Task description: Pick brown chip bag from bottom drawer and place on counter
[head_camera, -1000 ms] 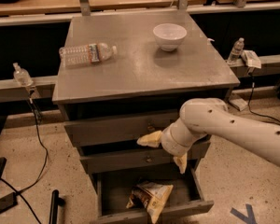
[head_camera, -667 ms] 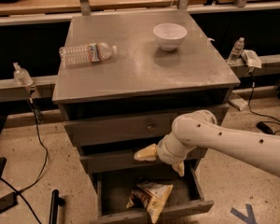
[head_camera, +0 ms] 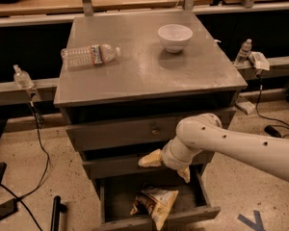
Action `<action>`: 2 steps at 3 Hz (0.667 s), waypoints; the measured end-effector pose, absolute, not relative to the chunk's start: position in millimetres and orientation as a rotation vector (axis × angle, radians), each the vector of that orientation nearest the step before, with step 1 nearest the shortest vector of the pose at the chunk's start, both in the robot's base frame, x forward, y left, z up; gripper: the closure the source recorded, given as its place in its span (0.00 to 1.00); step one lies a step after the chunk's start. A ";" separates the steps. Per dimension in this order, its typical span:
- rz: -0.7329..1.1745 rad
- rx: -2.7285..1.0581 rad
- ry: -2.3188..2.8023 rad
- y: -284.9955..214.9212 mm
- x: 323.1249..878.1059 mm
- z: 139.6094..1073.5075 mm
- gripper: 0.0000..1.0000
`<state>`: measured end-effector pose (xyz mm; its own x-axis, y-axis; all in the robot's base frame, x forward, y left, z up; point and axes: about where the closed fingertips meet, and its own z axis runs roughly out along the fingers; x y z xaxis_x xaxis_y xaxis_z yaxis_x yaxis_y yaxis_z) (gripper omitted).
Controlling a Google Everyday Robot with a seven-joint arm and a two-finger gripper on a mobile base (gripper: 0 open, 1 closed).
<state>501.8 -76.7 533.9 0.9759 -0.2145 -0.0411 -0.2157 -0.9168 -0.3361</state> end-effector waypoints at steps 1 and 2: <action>0.027 -2.819 0.285 -93.3 498.9 471.6 0.00; -0.021 -2.817 0.187 -103.3 487.7 417.6 0.00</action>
Offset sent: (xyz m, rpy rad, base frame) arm -0.0267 -0.0391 -0.1866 -0.0028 -0.1370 0.1740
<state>487.7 -103.3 417.6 0.9914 -0.1311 -0.0060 -0.1263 -0.9414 -0.3128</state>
